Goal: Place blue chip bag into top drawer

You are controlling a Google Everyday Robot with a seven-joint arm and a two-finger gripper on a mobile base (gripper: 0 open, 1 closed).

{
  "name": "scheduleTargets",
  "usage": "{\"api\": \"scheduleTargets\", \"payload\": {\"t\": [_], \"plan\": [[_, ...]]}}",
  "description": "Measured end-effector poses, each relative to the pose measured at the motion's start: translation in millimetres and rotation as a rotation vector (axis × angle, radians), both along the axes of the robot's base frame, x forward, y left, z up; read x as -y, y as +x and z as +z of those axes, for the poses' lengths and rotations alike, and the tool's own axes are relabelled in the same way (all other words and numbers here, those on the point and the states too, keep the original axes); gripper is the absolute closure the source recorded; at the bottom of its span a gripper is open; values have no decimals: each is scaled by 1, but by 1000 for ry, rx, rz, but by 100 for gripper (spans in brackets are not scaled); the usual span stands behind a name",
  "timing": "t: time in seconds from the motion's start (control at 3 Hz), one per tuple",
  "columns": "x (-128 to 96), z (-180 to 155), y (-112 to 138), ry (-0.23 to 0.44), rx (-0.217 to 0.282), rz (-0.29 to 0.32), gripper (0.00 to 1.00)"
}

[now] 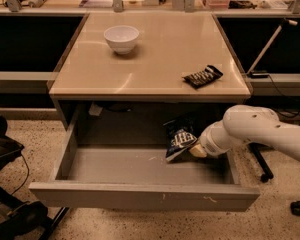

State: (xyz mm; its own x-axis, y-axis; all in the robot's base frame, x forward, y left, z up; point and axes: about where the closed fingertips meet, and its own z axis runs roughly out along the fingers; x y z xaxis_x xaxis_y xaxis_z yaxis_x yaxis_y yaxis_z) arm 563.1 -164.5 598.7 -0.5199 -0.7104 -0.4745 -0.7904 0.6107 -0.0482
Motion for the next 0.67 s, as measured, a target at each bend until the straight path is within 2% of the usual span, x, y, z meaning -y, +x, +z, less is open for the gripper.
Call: {"api": "scheduleTargets", "payload": {"t": [0.33,0.67], "plan": [[0,0,0,0,0,0,11],[0,0,0,0,0,0,0]]}}
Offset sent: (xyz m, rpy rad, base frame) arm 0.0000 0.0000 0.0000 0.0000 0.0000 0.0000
